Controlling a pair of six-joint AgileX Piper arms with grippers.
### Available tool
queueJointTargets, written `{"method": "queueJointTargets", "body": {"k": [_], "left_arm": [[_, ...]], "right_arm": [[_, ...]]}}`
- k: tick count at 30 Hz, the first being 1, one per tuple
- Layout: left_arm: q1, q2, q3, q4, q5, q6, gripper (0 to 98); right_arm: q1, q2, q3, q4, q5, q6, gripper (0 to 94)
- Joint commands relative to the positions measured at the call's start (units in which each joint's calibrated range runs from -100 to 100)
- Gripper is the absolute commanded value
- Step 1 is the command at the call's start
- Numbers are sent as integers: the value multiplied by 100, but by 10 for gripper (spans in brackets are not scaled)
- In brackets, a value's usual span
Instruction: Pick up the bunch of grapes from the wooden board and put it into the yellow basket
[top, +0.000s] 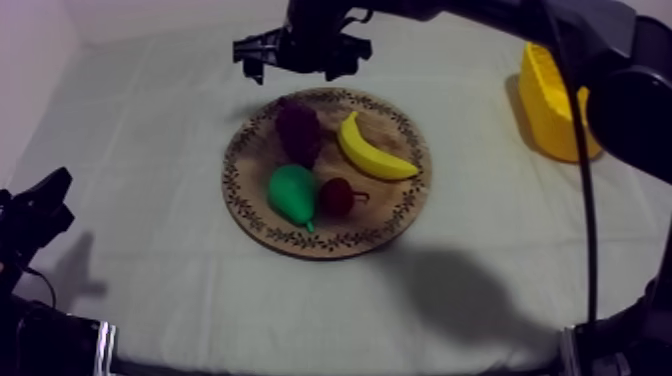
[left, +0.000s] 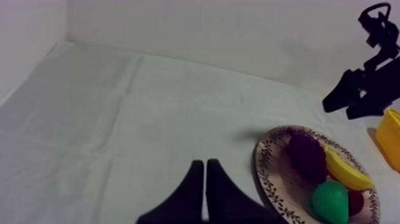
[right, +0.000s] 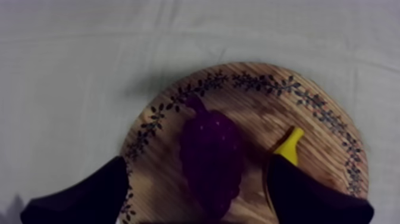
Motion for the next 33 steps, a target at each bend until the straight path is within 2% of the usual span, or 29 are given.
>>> {"method": "queueJointTargets", "body": {"k": [1, 15, 25, 27, 33], "left_arm": [[0, 0, -3, 2, 1, 1, 1], [0, 0, -3, 2, 1, 1, 1], [0, 0, -3, 2, 1, 1, 1], [0, 0, -3, 2, 1, 1, 1], [0, 0, -3, 2, 1, 1, 1]], "right_arm": [[20, 181, -22, -24, -63, 11, 658], [146, 1156, -186, -366, -960, 283, 640], [137, 1577, -392, -454, -1126, 446, 601], [137, 1620, -402, -452, -1142, 454, 566], [149, 1678, -411, -400, -1159, 423, 387]]}}
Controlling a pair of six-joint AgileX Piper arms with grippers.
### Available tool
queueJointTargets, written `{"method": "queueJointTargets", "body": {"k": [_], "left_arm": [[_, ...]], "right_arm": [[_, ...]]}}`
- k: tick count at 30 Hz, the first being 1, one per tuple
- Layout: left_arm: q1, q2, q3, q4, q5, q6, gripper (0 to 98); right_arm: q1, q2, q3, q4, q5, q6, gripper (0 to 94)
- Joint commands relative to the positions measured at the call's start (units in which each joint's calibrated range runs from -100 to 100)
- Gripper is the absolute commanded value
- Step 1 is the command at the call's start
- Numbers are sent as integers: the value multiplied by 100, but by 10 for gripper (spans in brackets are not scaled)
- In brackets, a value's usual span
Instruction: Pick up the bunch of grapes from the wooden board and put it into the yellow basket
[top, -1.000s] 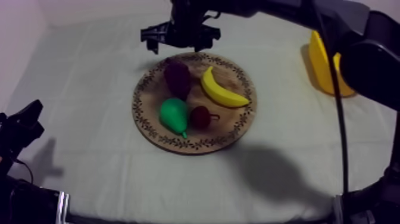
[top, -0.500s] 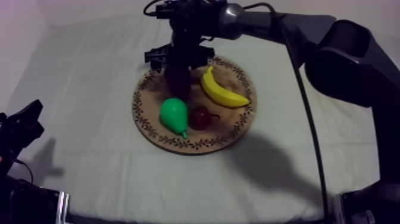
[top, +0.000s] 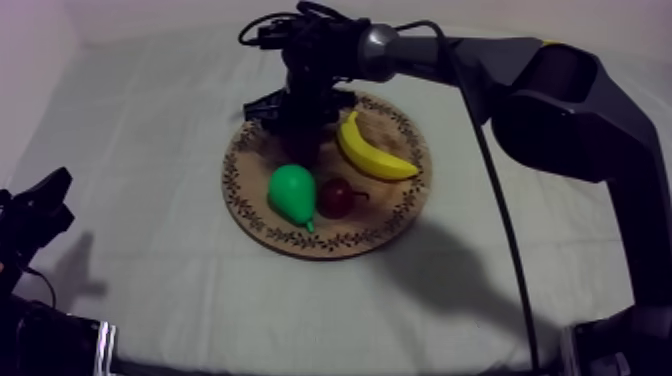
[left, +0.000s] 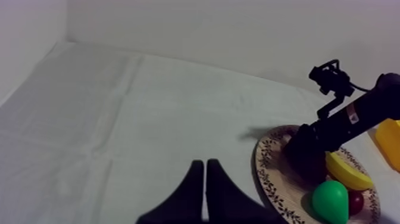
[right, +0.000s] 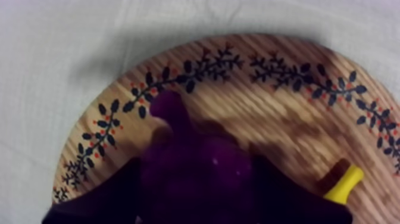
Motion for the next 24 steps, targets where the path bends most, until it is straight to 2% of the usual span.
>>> {"method": "queueJointTargets", "body": {"k": [1, 11, 24], "left_arm": [[0, 0, -3, 2, 1, 1, 1], [0, 0, -3, 2, 1, 1, 1], [0, 0, -3, 2, 1, 1, 1]], "right_arm": [[7, -8, -8, 42, 9, -30, 369], [117, -604, 262, 98, 169, 39, 342], [466, -2159, 987, 358, 287, 359, 365]]}}
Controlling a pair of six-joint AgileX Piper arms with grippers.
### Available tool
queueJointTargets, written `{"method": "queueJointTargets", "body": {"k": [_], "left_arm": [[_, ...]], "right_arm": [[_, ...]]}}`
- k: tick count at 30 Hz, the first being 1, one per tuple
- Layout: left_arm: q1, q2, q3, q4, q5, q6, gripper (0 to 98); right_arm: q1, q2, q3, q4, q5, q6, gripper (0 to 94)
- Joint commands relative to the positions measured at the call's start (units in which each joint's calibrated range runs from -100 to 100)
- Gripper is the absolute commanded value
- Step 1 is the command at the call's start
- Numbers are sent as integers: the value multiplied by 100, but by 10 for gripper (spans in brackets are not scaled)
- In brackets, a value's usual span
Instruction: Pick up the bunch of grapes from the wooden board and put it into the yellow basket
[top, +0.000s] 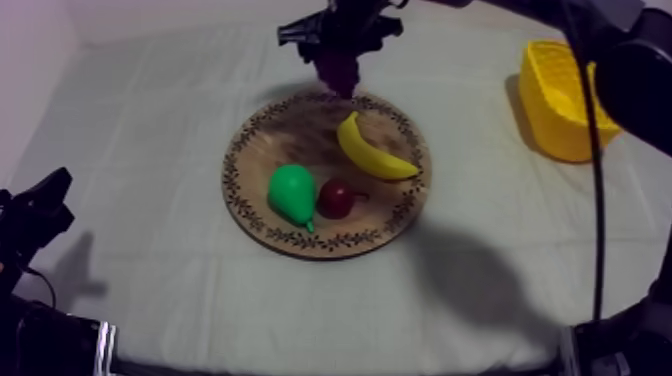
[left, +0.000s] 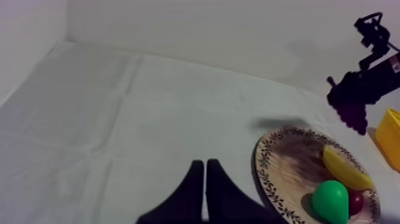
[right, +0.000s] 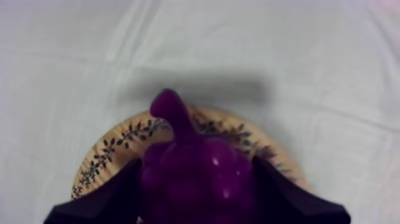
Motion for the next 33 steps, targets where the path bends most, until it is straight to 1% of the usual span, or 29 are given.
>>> {"method": "queueJointTargets", "body": {"k": [1, 4, 9, 12, 19, 27, 30, 33], "left_arm": [[0, 0, -3, 2, 1, 1, 1], [0, 0, -3, 2, 1, 1, 1], [0, 0, -3, 2, 1, 1, 1], [0, 0, -3, 2, 1, 1, 1], [0, 0, -3, 2, 1, 1, 1], [0, 0, -3, 2, 1, 1, 1], [0, 0, -3, 2, 1, 1, 1], [0, 0, -3, 2, 1, 1, 1]], "right_arm": [[84, -326, 180, 60, -99, 43, 366], [232, -694, 389, 128, -157, 129, 370], [550, -1267, 604, 147, -135, 351, 373], [779, -1602, 854, 215, -294, 464, 374], [1435, -2248, 1504, 379, -859, 720, 377], [2298, -2608, 2154, 563, -1803, 820, 381], [2578, -2652, 2439, 672, -2169, 846, 383], [2798, -2668, 2796, 866, -2512, 788, 384]]}}
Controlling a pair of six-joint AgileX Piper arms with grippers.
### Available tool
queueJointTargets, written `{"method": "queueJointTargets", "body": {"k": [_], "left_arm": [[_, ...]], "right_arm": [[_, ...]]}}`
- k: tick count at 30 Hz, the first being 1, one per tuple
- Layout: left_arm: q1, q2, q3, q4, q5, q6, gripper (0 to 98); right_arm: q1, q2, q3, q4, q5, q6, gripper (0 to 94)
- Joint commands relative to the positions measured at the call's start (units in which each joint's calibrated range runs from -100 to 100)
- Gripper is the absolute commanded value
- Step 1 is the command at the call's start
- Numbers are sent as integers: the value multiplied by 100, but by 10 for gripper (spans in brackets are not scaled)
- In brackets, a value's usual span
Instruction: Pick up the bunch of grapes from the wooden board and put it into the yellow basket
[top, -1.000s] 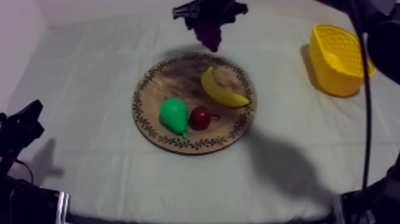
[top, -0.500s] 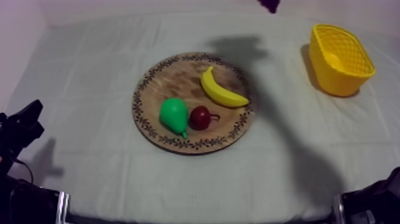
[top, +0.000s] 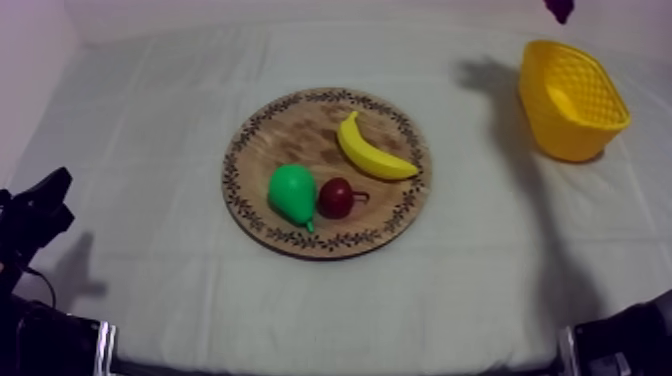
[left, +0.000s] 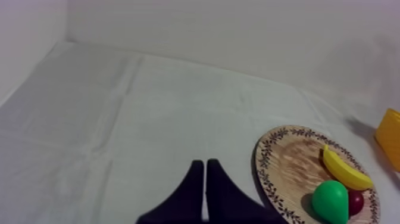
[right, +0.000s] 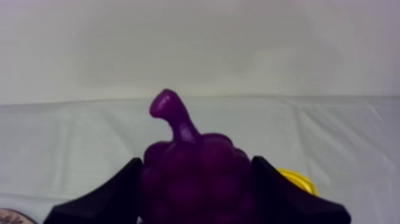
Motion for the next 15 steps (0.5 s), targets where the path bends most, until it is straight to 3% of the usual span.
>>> {"method": "queueJointTargets", "body": {"k": [1, 15], "left_arm": [[0, 0, -3, 2, 1, 1, 1], [0, 0, -3, 2, 1, 1, 1]], "right_arm": [[254, -14, 331, 172, -290, -94, 384], [844, 107, 1927, 1255, -1585, -783, 389]]}}
